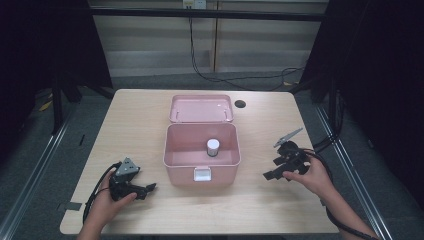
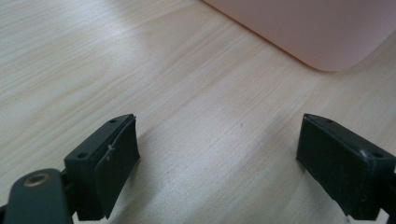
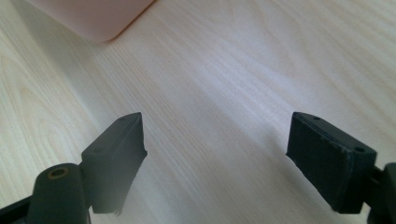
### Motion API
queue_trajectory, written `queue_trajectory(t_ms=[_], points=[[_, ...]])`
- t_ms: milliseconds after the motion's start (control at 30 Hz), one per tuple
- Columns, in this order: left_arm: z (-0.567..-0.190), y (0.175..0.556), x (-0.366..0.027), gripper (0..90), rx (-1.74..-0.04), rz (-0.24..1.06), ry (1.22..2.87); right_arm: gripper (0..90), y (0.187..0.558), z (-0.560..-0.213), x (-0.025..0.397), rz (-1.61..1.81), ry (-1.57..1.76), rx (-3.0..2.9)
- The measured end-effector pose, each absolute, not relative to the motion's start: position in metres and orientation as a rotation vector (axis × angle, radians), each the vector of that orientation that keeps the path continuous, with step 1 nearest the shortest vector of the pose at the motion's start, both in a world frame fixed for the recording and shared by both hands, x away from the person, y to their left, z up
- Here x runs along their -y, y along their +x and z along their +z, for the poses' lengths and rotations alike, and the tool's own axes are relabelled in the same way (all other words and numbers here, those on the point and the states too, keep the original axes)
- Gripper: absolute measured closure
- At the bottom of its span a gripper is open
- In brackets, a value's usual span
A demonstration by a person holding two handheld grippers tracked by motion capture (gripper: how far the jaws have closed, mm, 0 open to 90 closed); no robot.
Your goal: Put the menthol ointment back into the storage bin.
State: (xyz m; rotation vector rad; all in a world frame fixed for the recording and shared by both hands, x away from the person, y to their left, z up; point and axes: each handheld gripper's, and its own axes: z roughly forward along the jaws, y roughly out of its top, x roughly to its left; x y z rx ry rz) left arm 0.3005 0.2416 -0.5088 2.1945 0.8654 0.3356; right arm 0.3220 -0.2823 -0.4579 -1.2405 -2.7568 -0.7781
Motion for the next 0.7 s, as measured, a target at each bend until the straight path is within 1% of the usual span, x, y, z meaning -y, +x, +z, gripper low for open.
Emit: queue_trajectory(t_ms=[433,700], points=[[-0.509,0.301,-0.242,12.4,-0.859,0.344,2.200,17.2,0.305,-0.492,0.292,-0.964,-1.188,2.865],[-0.508,0.300,-0.242,12.3,-0.858,0.346,2.204,11.9,0.293,-0.503,0.291,-1.093,-1.142,2.960]])
